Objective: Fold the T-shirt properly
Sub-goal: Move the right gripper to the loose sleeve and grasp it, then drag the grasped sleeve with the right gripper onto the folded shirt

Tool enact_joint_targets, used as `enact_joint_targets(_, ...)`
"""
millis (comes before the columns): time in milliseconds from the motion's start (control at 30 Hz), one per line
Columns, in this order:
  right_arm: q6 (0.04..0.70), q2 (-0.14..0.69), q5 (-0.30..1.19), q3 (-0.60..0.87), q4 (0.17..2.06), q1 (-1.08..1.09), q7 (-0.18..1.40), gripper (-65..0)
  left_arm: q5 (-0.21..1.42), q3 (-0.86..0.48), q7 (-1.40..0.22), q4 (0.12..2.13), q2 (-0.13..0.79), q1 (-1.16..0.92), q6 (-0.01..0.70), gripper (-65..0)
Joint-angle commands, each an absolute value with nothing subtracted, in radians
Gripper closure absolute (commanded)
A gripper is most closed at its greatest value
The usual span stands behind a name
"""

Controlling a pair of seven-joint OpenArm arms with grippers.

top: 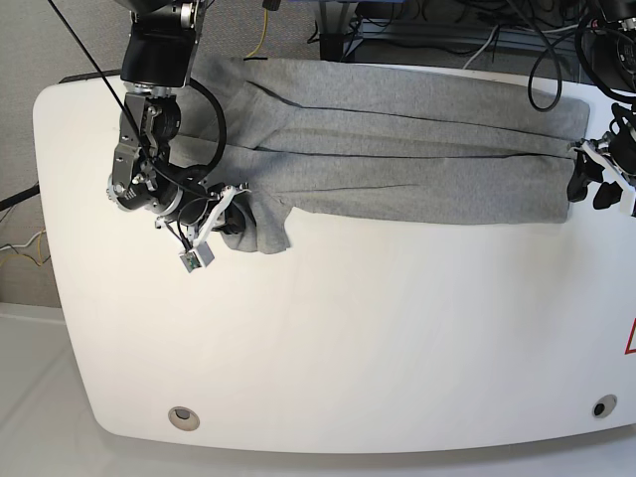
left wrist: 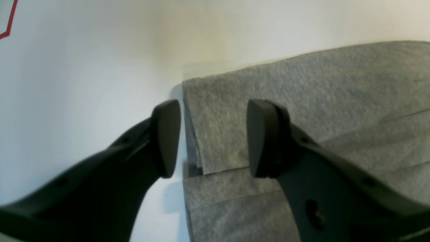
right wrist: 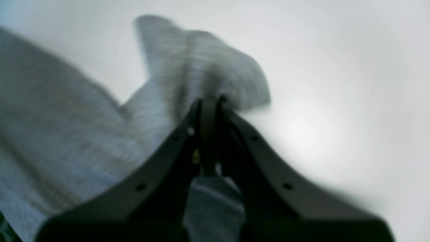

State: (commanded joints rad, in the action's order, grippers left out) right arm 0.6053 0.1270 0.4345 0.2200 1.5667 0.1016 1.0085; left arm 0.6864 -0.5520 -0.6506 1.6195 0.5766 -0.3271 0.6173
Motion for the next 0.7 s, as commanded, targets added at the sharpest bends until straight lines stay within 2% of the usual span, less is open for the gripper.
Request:
enact_joint_targets(133,0.633,0.129,0.466,0.218,1.713,-0.004,1.033,0.0,0.681,-0.548,-0.657,1.622,0.574,-0.34,0.619,-29.9)
enact_joint_targets(333,0.642,0.129,0.494,0.22,1.833,-0.099,1.05,0.0,0.68,-0.546,-0.658,1.622,0.573,-0.344,0.62,-30.0)
enact_joint_targets(700,0.642,0.13,0.498,0.234,1.943,-0.195,1.037,0.0,0.687,-0.546,-0.662,1.617,0.57,-0.338,0.615,-30.2)
